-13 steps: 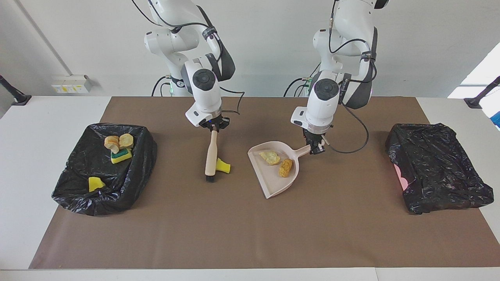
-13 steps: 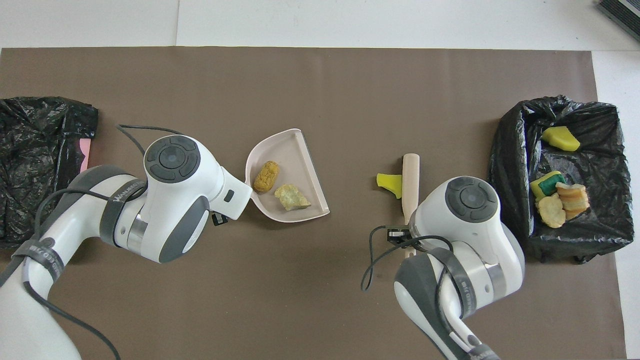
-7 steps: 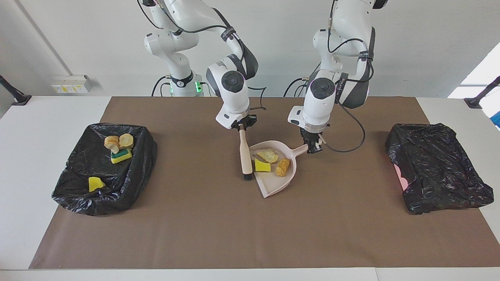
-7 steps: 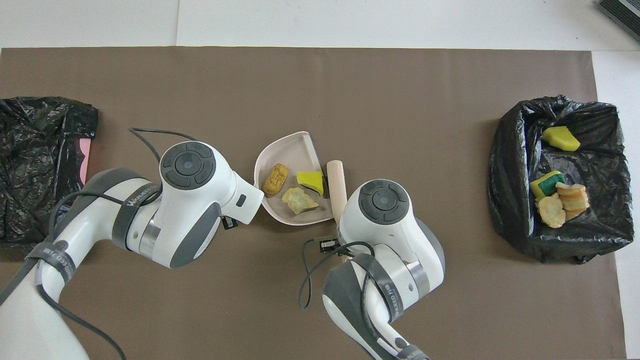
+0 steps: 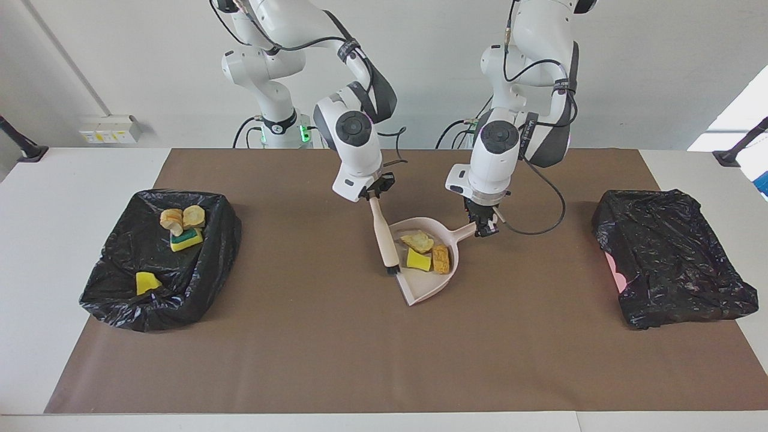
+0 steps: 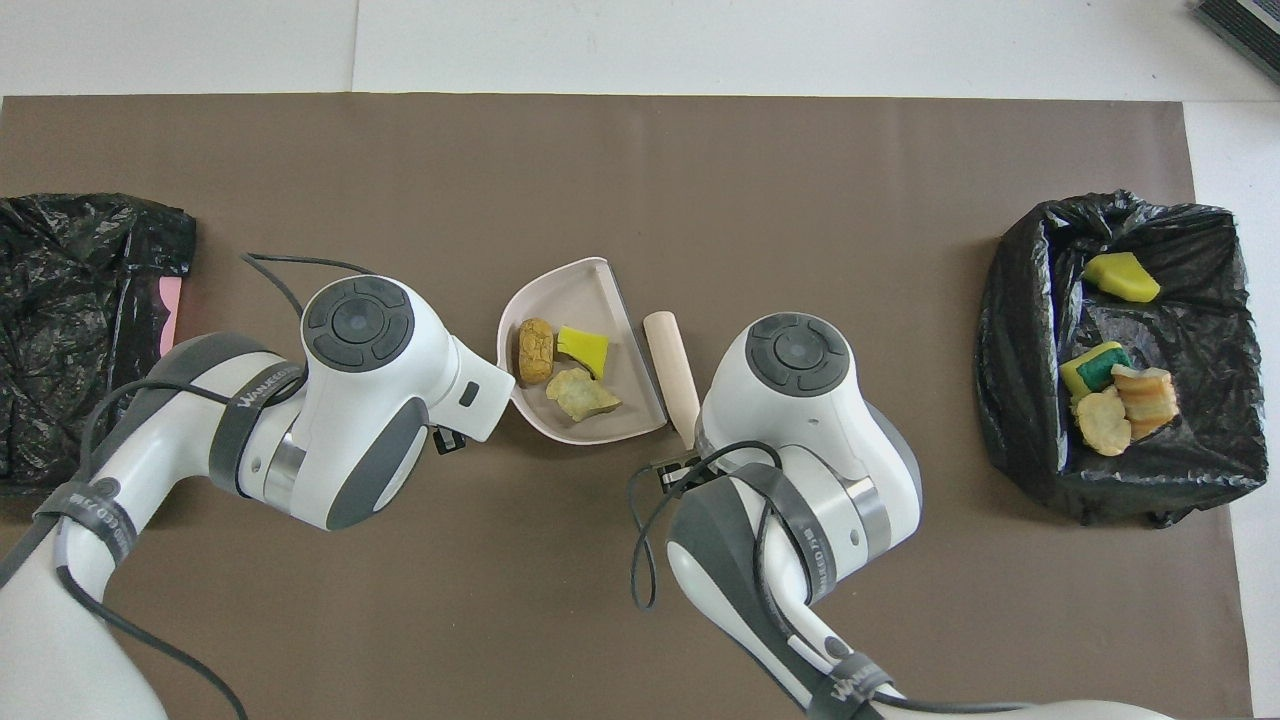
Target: Sweep and dump trash in bin
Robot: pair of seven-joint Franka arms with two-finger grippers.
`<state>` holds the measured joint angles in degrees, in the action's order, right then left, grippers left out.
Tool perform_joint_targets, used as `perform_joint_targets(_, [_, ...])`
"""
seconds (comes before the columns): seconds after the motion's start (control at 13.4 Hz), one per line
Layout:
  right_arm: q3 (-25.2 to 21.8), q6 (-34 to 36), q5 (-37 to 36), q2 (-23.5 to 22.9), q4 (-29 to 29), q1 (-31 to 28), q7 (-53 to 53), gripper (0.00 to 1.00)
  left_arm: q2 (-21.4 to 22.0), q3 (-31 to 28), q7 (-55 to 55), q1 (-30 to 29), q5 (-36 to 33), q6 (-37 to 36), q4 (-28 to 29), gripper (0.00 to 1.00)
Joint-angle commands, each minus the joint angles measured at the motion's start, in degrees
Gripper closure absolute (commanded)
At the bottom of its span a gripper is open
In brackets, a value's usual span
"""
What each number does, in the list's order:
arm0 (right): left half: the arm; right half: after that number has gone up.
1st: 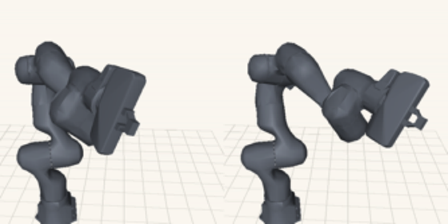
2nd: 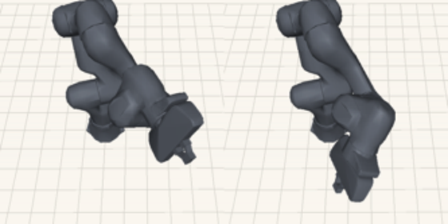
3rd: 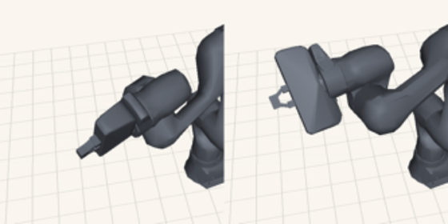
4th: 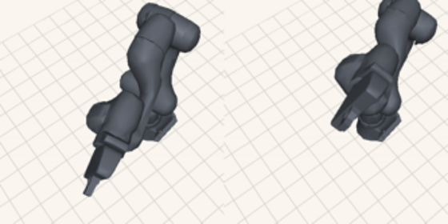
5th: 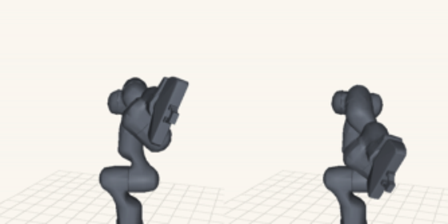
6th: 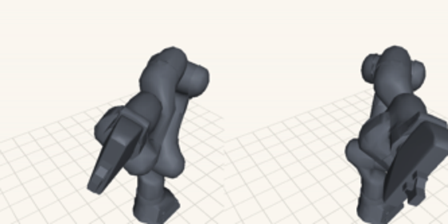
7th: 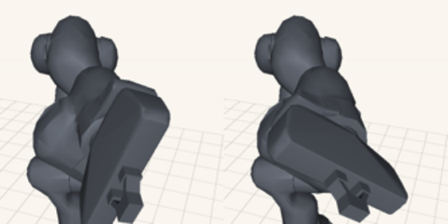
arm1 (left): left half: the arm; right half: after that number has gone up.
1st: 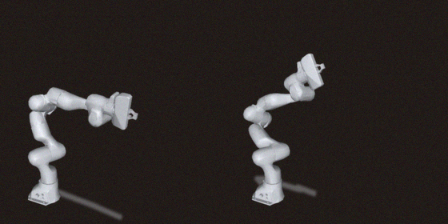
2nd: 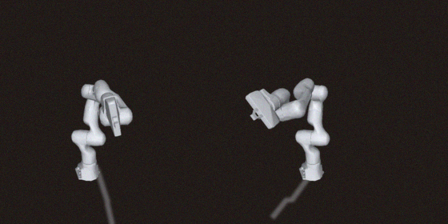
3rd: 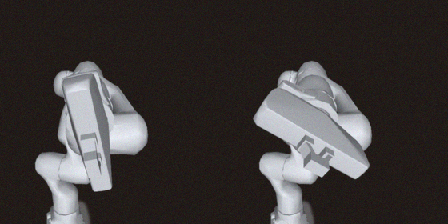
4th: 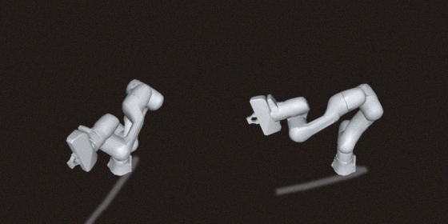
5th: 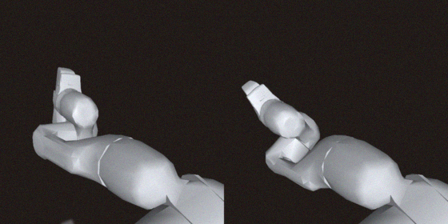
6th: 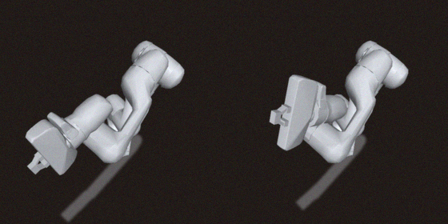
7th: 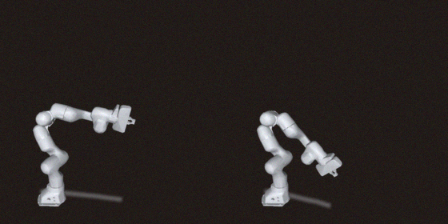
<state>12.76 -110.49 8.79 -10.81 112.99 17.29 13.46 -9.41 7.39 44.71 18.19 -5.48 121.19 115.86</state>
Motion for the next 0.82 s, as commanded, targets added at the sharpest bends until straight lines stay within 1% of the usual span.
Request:
perform_joint_targets(0.0, [0.6, 4.6, -3.4, 3.2, -0.1, -2.8, -1.7, 1.0, 3.0, -0.1, 0.2, -3.0, 1.5, -1.3, 1.0, 1.0])
perform_joint_targets(0.15, [0.6, 7.4, -3.4, 6.1, -0.1, -1.8, -0.1, 1.0, 5.5, -0.1, 0.3, -6.1, 3.0, -3.3, 0.8, 1.0])
perform_joint_targets(0.22, [1.0, 8.0, -3.4, 6.8, 0.2, -1.0, 2.7, 1.0, 7.4, -0.1, 0.4, -8.2, 3.6, -4.2, 0.6, 1.0])
perform_joint_targets(0.37, [1.0, 7.1, -2.5, 7.8, 0.7, 3.8, 10.9, 1.0, 10.3, -0.4, 0.4, -11.1, 4.5, -8.5, -0.1, 1.0])
perform_joint_targets(0.52, [1.0, 5.5, -1.5, 9.3, 1.6, 8.3, 18.1, 1.0, 10.8, -0.6, 0.5, -15.2, 5.8, -13.8, -3.2, 1.0])
perform_joint_targets(0.67, [1.0, 4.1, 3.2, 11.2, 3.5, 11.5, 21.9, 1.0, 10.7, -1.2, 1.0, -18.3, 5.8, -18.3, -7.4, 1.0])
perform_joint_targets(0.75, [1.0, 3.6, 4.0, 12.1, 4.2, 13.0, 23.2, 1.0, 10.7, -1.3, 2.1, -20.6, 5.9, -19.2, -8.4, 1.0])
